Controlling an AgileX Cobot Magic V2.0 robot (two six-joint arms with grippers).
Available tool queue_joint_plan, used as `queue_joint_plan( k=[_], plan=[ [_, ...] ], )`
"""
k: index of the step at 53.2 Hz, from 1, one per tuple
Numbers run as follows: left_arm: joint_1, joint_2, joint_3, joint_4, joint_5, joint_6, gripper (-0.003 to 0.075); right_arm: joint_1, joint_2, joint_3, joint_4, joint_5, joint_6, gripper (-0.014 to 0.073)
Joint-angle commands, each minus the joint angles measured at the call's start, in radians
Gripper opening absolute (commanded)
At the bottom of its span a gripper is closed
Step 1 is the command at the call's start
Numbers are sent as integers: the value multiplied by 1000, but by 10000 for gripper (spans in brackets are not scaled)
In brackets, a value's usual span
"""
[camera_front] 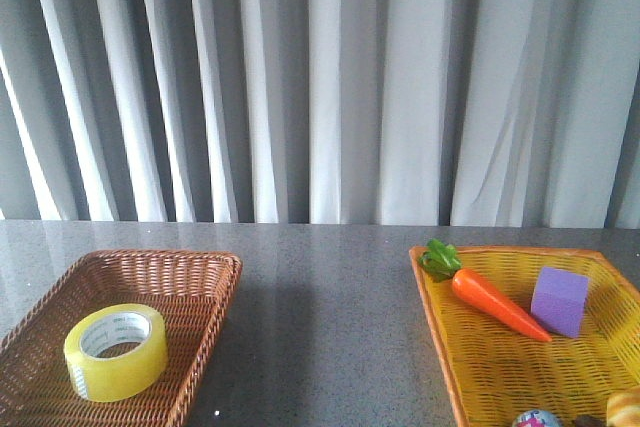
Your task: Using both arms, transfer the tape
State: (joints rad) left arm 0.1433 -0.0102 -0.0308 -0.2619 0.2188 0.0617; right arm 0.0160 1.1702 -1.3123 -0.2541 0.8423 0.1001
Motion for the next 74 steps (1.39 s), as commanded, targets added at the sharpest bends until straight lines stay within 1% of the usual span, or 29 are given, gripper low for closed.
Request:
queue_joint_plan(
  k=[1, 3, 6, 12, 20, 26, 38, 74],
  plan=[
    [-3, -20, 38, 61, -93, -123, -7, -5, -19, -25, -17, -53, 0, -9],
    [-3, -19, 34, 109, -72, -141, -7, -5, -19, -25, -17, -53, 0, -9],
    [-3, -19, 35, 155, -77, -159, -7, -5, -19, -25, -17, -54, 0, -9],
    [-14, -19, 35, 199, -104, -156, -7, -5, -19, -25, -17, -52, 0, -9],
    [-92, -19, 35, 284, -152, -156, -7, -5, -19, -25, -17, -47, 0, -9],
    [-156, -19, 35, 322, -158, -155, -7, -5, -19, -25, -17, -47, 0, -9],
    [-218, -19, 35, 321, -154, -155, -7, -5, -19, -25, -17, -43, 0, -9],
    [-217, -18, 34, 303, -151, -155, -7, -5, -19, -25, -17, -43, 0, -9]
  ],
)
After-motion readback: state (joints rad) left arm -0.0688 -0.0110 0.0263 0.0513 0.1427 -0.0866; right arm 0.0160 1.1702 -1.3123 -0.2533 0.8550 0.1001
